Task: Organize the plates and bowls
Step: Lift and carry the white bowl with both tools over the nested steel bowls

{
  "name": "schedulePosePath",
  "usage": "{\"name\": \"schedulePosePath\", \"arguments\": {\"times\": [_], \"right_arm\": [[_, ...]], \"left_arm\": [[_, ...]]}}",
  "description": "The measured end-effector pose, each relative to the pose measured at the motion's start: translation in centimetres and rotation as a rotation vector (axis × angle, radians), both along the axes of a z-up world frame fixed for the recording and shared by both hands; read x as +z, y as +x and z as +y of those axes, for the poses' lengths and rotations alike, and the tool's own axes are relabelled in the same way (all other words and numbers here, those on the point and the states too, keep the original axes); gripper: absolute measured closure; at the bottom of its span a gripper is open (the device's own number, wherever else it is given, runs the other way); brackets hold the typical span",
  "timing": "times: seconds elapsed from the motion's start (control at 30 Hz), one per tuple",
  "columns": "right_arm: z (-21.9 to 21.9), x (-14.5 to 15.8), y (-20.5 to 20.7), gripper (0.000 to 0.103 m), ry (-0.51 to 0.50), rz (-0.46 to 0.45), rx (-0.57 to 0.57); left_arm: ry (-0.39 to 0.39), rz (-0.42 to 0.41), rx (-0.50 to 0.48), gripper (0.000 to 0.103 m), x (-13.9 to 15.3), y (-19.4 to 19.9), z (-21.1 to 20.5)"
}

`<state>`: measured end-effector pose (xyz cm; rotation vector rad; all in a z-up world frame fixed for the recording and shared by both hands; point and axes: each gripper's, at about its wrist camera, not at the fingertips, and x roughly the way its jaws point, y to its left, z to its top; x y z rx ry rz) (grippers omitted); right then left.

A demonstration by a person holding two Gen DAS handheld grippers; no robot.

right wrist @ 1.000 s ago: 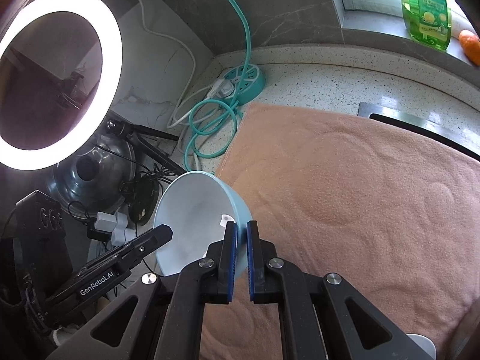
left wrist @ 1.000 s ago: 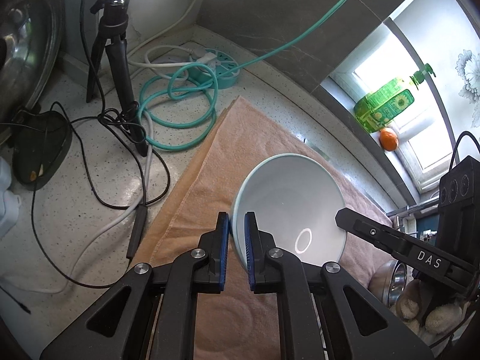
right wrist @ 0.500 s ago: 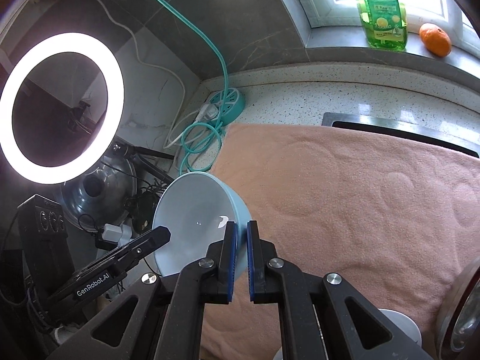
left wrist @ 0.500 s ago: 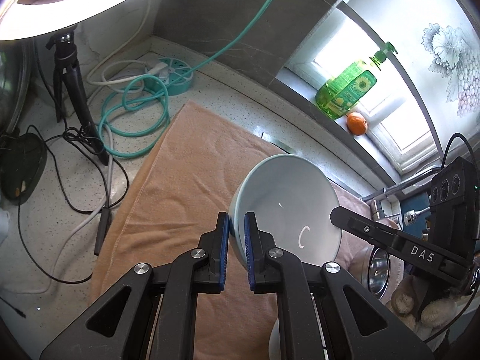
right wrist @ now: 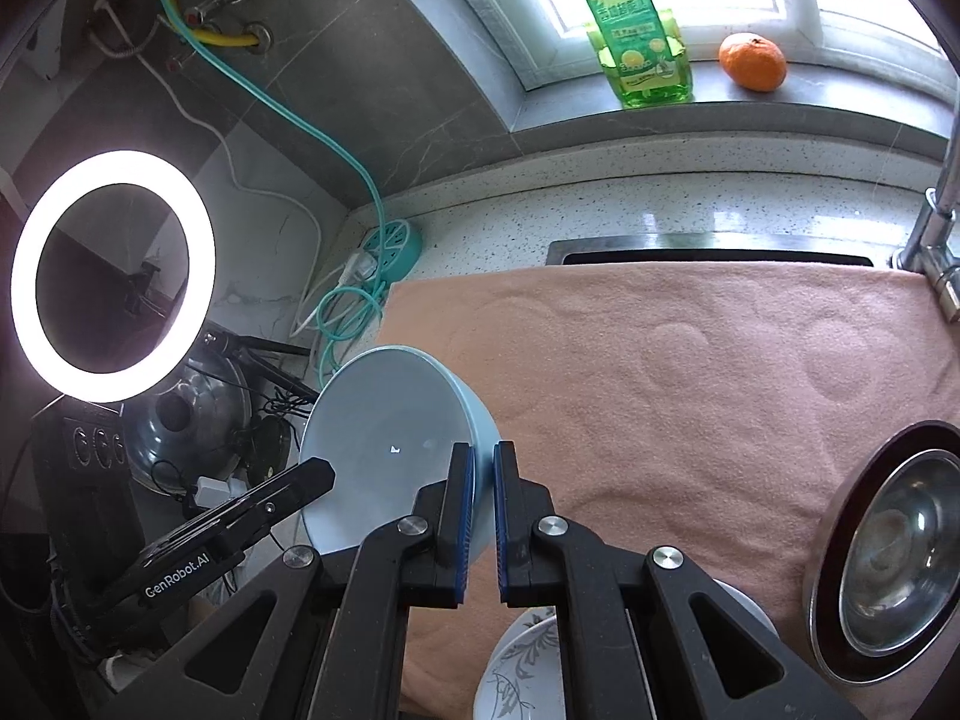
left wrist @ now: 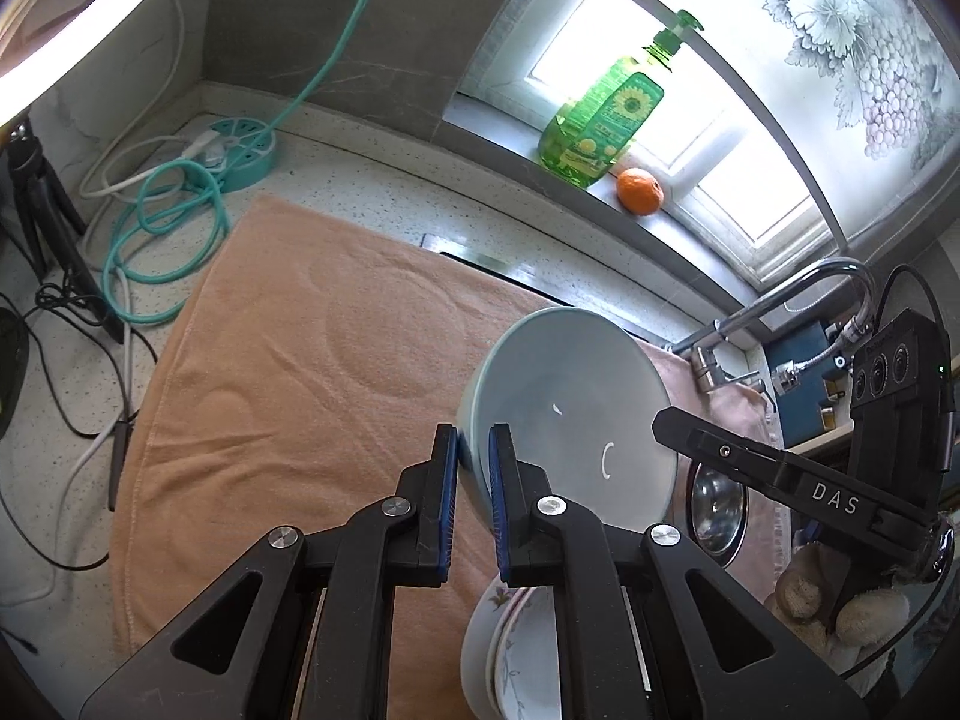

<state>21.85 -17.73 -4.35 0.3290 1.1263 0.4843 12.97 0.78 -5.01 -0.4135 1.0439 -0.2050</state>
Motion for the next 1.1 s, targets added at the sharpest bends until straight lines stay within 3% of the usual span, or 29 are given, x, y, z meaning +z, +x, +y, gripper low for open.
{"name": "schedulePosePath", "arguments": {"times": [1.1], "right_arm": [[-18.0,-0.5,-4.1,0.097,-0.035,0.017,-0.345]], "left_arm": [[-0.008,0.033,-0.368,0.094,-1.1,3.2,-16.8]]}}
